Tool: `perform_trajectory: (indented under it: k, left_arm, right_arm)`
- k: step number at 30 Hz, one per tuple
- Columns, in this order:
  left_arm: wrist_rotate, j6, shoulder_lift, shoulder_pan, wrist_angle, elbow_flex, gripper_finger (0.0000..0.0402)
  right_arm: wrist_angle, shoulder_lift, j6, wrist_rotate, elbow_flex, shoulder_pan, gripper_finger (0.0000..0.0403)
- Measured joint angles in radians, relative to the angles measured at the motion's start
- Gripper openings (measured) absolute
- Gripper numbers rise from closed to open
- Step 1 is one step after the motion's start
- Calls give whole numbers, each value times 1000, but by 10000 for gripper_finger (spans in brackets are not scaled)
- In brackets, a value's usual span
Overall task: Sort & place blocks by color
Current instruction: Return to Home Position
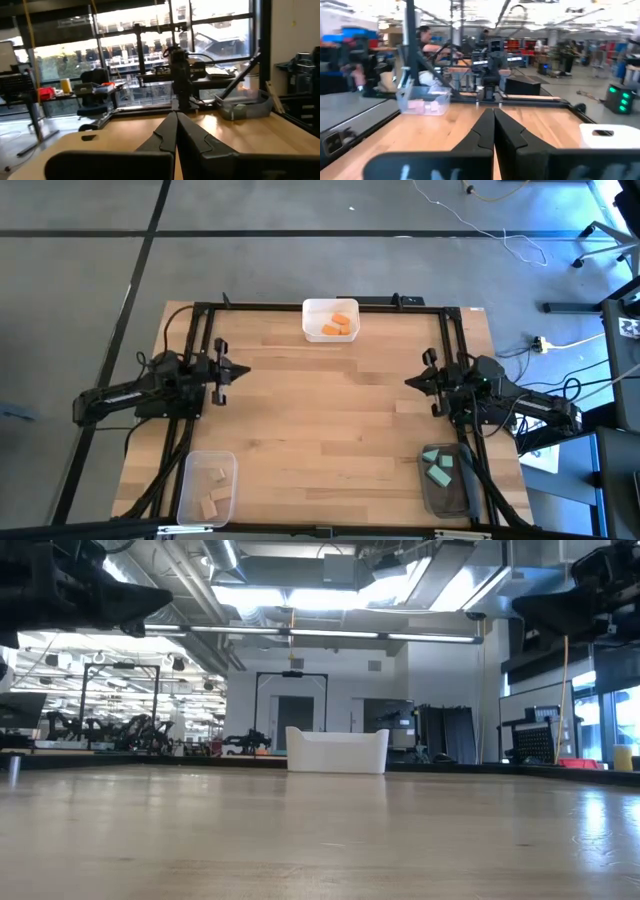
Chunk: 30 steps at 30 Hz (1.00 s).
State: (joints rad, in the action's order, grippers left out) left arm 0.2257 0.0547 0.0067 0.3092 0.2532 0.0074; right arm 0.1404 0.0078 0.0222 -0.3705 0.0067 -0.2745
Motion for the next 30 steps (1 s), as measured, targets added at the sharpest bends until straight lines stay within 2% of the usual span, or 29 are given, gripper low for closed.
perform_trajectory:
  k: [4, 12, 16, 30]
  left_arm:
    - [35, 0, 0, 0, -1, 0, 0]
    - [-15, 1, 0, 0, -67, 0, 0]
    - [-25, -22, 0, 0, -111, 0, 0]
    - [-26, -19, 0, 0, -110, 0, 0]
  right_arm:
    - [-23, 0, -26, -31, 0, 0, 0]
    - [-69, 14, -11, 60, 0, 0, 6]
    - [-70, 14, 29, 62, 0, 0, 15]
    - [-70, 14, 24, 63, 0, 0, 18]
